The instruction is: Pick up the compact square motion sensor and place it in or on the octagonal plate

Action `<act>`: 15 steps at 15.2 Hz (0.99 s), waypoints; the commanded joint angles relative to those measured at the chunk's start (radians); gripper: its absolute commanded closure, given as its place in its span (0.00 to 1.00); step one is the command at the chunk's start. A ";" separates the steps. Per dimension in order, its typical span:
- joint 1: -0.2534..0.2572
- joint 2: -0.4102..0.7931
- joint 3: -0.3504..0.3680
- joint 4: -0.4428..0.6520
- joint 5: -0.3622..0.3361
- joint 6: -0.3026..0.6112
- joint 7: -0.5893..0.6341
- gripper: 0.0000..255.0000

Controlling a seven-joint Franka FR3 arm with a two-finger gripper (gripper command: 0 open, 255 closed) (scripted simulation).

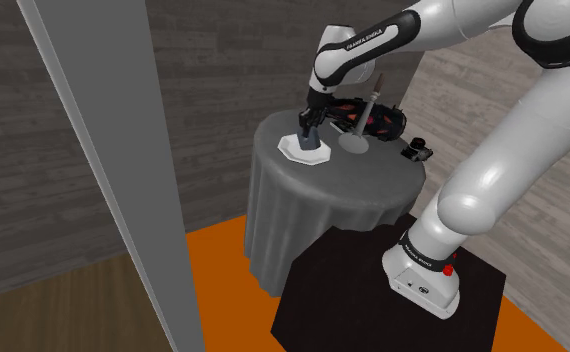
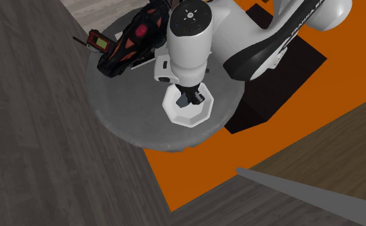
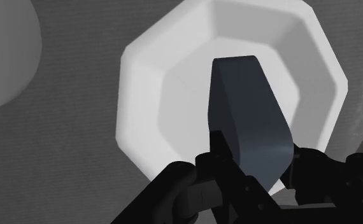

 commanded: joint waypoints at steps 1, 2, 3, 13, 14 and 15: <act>0.001 0.015 0.000 -0.009 0.001 0.003 0.000 1.00; 0.001 0.015 0.000 -0.009 0.001 0.003 0.000 1.00; 0.001 0.015 0.000 -0.009 0.001 0.003 0.000 1.00; 0.001 0.015 0.000 -0.009 0.001 0.003 0.000 0.00; 0.000 -0.005 0.000 0.006 -0.004 -0.032 0.004 0.00; -0.001 -0.024 0.000 0.022 -0.009 -0.066 0.007 0.00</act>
